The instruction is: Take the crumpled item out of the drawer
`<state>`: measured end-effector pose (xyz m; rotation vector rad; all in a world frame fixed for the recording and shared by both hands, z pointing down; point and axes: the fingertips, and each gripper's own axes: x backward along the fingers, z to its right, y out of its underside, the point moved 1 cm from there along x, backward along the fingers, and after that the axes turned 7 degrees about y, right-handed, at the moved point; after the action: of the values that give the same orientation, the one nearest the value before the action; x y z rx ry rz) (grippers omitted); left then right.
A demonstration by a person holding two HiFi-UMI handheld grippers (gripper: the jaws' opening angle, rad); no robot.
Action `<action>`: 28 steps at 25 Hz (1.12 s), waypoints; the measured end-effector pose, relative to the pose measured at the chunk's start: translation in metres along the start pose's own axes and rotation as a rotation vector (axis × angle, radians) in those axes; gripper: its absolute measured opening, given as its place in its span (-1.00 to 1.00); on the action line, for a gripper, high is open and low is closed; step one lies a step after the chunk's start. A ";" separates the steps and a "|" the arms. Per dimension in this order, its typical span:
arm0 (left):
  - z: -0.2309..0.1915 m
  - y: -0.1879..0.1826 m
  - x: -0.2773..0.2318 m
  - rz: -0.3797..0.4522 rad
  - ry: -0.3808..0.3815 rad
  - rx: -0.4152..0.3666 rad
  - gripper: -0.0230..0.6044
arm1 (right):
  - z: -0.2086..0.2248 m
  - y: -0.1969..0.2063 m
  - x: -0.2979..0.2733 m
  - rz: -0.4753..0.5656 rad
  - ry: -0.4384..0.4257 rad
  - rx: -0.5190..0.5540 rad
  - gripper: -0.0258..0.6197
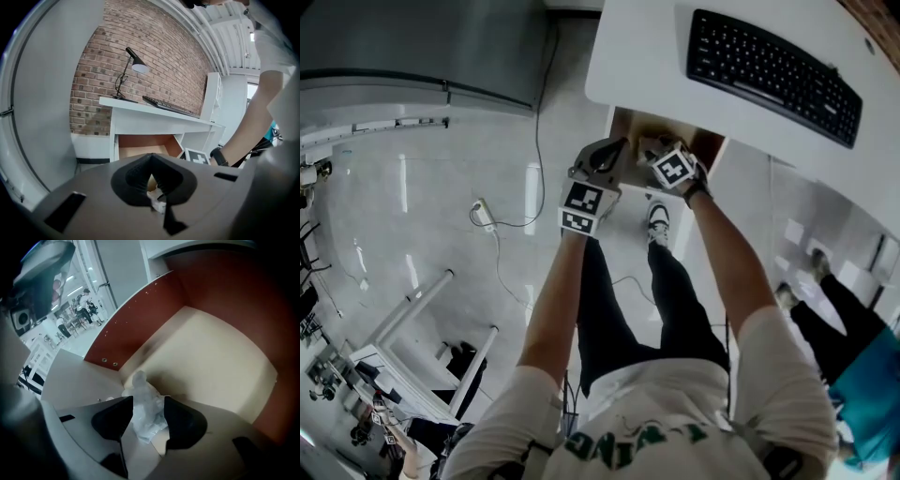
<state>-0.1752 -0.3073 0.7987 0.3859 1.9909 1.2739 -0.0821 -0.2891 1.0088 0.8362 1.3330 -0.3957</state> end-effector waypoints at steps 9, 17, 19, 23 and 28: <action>-0.003 0.006 -0.001 -0.006 0.006 -0.018 -0.94 | 0.006 0.001 -0.004 -0.028 0.047 0.058 -0.52; 0.000 -0.001 0.006 -0.012 -0.006 0.000 -0.94 | 0.003 0.003 0.024 -0.015 0.076 0.068 -0.88; 0.004 -0.002 0.009 -0.018 -0.009 0.012 -0.94 | 0.006 0.001 0.037 0.001 0.082 0.065 -0.88; 0.013 -0.007 0.018 -0.031 -0.023 0.029 -0.94 | 0.009 -0.009 0.070 0.061 0.089 0.024 -0.88; 0.037 -0.028 0.043 -0.030 -0.034 0.050 -0.94 | -0.006 -0.009 0.126 0.120 0.082 -0.044 -0.88</action>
<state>-0.1743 -0.2702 0.7477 0.3980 1.9961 1.1932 -0.0632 -0.2651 0.8859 0.8982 1.3546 -0.2396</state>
